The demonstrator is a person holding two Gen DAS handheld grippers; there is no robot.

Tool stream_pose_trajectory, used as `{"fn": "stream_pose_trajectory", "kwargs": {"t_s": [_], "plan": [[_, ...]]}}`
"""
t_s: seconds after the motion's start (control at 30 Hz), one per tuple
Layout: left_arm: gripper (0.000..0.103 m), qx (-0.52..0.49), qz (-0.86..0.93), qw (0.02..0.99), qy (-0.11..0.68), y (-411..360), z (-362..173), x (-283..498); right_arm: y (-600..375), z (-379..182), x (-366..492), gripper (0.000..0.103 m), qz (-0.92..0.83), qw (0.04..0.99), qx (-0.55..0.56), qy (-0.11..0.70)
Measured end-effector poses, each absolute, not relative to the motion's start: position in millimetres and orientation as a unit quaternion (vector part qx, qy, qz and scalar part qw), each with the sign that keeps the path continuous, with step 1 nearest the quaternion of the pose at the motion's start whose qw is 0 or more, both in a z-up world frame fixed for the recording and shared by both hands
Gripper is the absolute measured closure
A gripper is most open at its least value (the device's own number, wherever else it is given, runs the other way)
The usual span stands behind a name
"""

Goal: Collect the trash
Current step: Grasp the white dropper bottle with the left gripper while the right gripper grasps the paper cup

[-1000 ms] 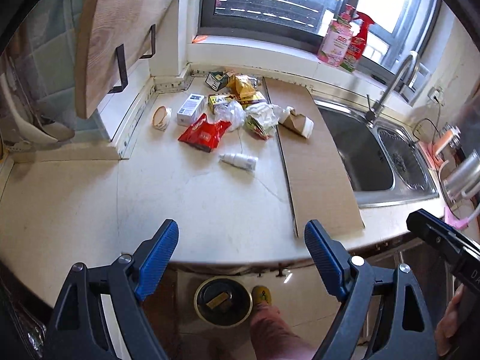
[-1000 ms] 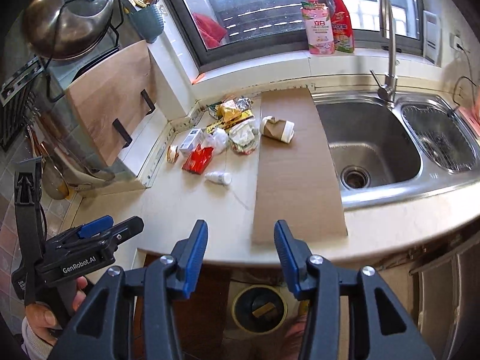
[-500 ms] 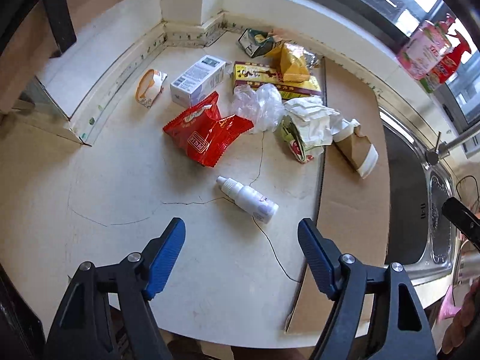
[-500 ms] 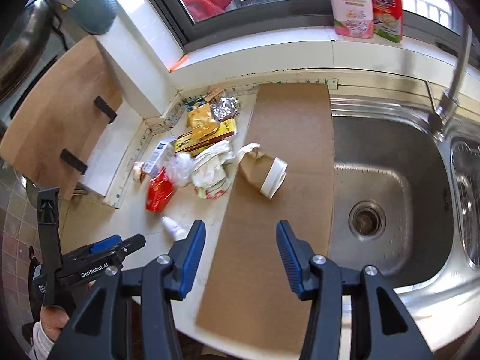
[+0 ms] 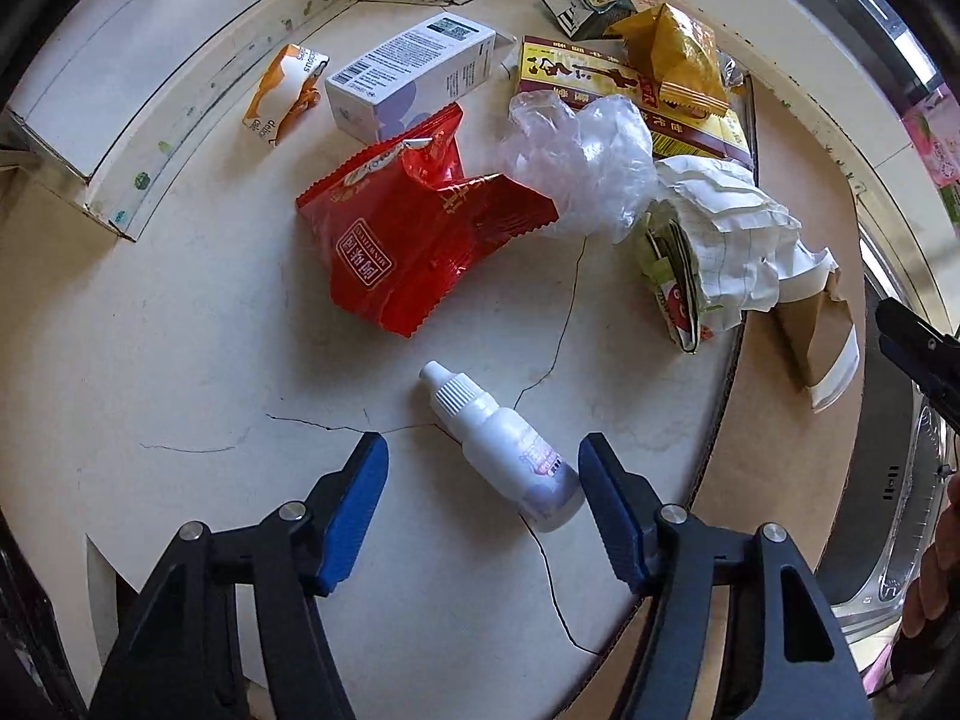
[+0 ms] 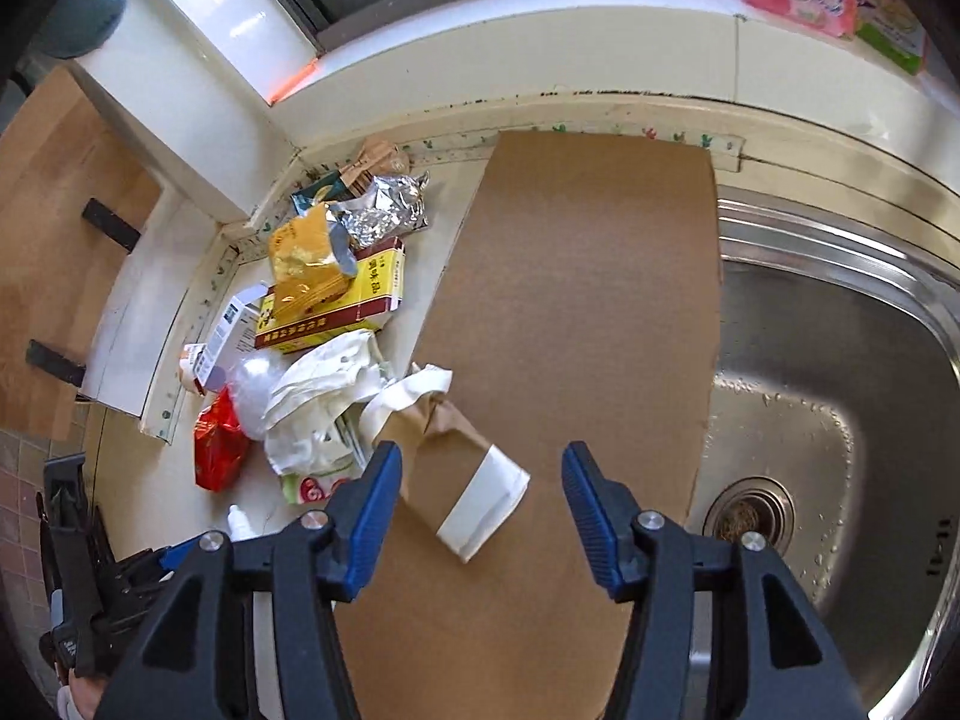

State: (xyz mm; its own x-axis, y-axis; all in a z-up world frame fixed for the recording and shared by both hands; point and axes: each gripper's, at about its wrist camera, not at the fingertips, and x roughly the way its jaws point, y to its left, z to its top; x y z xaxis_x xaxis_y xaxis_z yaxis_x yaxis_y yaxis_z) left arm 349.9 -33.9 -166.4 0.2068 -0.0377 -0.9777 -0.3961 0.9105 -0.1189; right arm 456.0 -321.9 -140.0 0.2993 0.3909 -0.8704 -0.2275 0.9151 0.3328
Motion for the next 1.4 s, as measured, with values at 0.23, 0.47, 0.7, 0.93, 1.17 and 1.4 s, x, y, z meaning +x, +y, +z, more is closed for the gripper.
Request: {"fn": "stream_pose_trajectory", "kwargs": {"t_s": [0.23,0.47,0.7,0.93,1.17,1.4], "plan": [[0.045,-0.178,0.128,0.746,0.629,-36,-180,351,-307,-159,468,0.047,0.233,0.786,0.061,0.569],[0.056,-0.169,0.133,0.75,0.625,-34,-180,340,-291,-167,461,0.047,0.257,0.776,0.04,0.575],[0.075,-0.146,0.141,0.753,0.626,-32,-179,340,-283,-172,450,0.057,0.272,0.77,0.024,0.577],[0.08,-0.15,0.138,0.758,0.619,-22,-177,331,-278,-161,431,0.08,0.287,0.773,0.026,0.566],[0.081,-0.143,0.124,0.763,0.619,-19,-174,311,-277,-144,401,0.086,0.289,0.783,0.026,0.551],[0.081,-0.135,0.101,0.778,0.605,-10,-155,283,-278,-132,366,0.088,0.282,0.786,0.044,0.549]]}}
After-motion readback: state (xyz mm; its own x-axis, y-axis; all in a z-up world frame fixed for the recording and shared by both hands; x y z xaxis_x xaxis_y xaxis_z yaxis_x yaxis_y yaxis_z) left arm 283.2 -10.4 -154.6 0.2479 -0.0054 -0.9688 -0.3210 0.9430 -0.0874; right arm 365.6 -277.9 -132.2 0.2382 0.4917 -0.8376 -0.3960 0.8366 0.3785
